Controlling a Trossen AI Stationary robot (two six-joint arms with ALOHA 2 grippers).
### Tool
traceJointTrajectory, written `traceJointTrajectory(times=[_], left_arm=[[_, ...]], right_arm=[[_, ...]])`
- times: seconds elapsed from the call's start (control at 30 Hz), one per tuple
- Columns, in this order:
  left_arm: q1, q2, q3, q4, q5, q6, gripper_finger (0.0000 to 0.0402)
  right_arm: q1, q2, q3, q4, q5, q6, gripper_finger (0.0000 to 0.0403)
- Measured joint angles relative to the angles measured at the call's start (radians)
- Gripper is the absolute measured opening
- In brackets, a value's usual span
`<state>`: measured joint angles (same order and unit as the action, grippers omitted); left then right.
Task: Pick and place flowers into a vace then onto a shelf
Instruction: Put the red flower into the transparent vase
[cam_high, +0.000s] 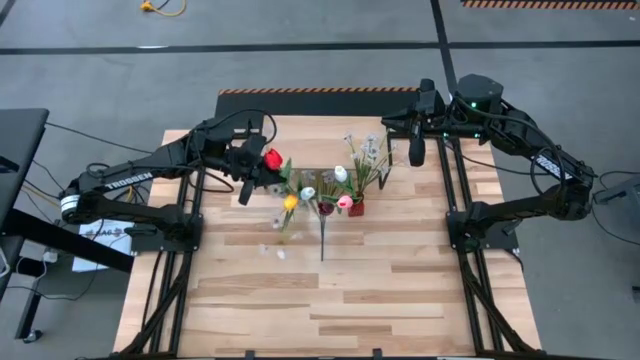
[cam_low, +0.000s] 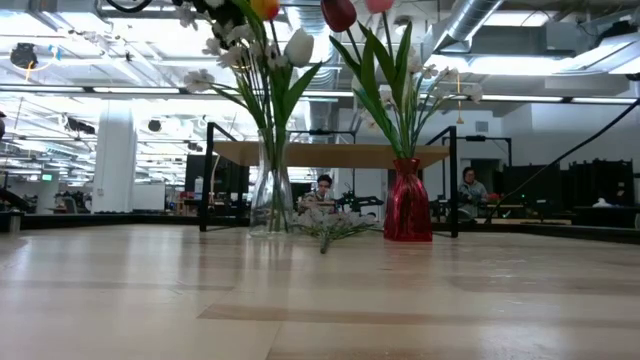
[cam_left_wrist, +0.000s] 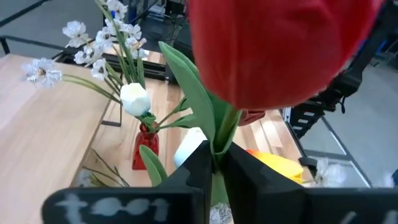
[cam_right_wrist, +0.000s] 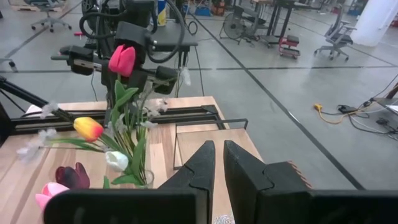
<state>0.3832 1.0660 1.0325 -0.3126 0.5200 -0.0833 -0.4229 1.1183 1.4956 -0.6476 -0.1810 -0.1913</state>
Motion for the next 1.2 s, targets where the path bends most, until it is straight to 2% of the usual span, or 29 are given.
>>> traceJointTrajectory(times=[0.3,0.8,1.2], left_arm=[[0.0,0.035,0.0,0.016,0.026,0.088,0.0012],[0.007,0.064,0.0,-0.018,0.02,0.128,0.0012],[0.034,0.115,0.0,0.015,0.068,0.152,0.0012]], right_arm=[[0.0,0.0,0.0,0.0,0.0,0.0,0.0027],[0.0,0.0,0.0,-0.004,0.002,-0.01,0.0027],[0.0,0.0,0.0,-0.008,0.003,-0.019,0.0027]])
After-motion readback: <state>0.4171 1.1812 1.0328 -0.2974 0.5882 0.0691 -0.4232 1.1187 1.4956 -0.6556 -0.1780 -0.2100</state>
